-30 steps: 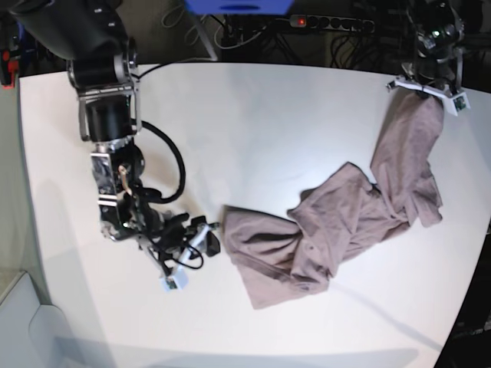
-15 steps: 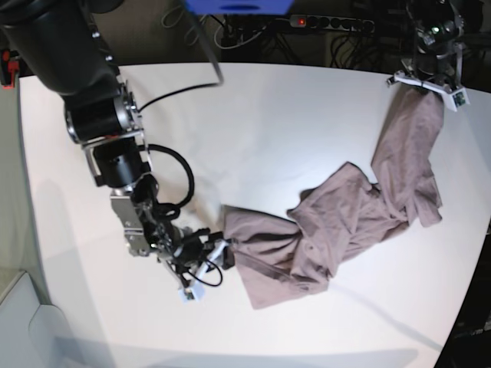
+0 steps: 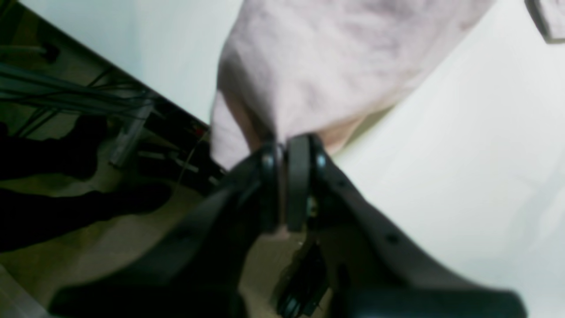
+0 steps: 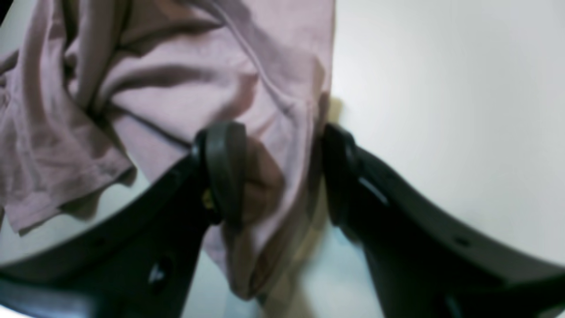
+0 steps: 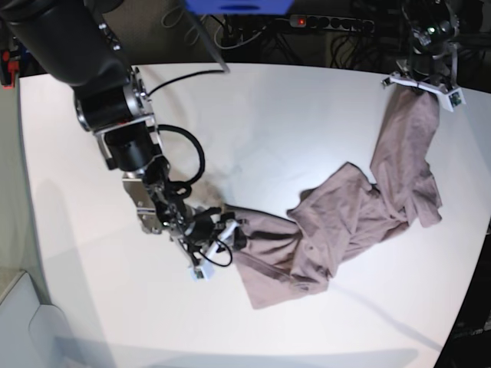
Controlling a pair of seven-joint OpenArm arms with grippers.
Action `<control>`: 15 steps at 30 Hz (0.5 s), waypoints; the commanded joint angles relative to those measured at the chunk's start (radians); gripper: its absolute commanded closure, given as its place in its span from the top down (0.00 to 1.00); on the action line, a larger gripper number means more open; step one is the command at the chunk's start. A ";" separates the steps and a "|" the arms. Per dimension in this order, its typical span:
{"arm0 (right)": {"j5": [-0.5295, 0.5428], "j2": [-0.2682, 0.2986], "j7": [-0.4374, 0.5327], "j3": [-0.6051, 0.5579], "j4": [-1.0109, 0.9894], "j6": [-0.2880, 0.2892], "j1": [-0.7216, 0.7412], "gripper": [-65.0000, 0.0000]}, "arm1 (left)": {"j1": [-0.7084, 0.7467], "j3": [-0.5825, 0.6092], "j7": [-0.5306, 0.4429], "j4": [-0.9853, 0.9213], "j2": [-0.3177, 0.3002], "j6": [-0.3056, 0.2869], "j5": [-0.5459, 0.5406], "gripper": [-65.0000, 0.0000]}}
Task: Layout the t-shirt on the table in an organized manner, then fold the t-shirt properly
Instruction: 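Reach the right gripper to the shirt's bunched end and grasp it, then pull both grippers apart, stretching the shirt lengthwise across the table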
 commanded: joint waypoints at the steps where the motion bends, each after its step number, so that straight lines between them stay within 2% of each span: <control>1: 0.002 -0.004 0.000 0.002 0.012 0.001 0.024 0.43 | 0.003 -0.001 -0.019 0.019 -0.007 0.002 -0.002 0.01; 2: 0.002 -0.007 -0.001 -0.004 0.012 0.001 0.021 0.40 | 0.003 -0.001 -0.019 0.019 -0.007 0.002 -0.002 0.01; 4: 0.002 -0.012 0.003 -0.024 0.017 0.001 0.015 0.28 | 0.003 -0.001 -0.019 0.019 -0.007 0.002 -0.002 0.01; 7: 0.002 -0.012 0.005 -0.023 0.020 0.001 0.023 0.00 | -0.003 -0.004 -0.019 0.017 -0.007 0.002 -0.002 0.01; 12: 0.010 0.054 -0.006 -0.018 0.129 0.001 0.038 0.00 | -0.015 -0.006 -0.019 0.009 -0.015 0.002 -0.002 0.01; 15: 0.010 0.120 -0.048 0.010 0.264 0.001 0.003 0.00 | -0.015 -0.016 -0.019 0.009 -0.015 0.002 0.000 0.01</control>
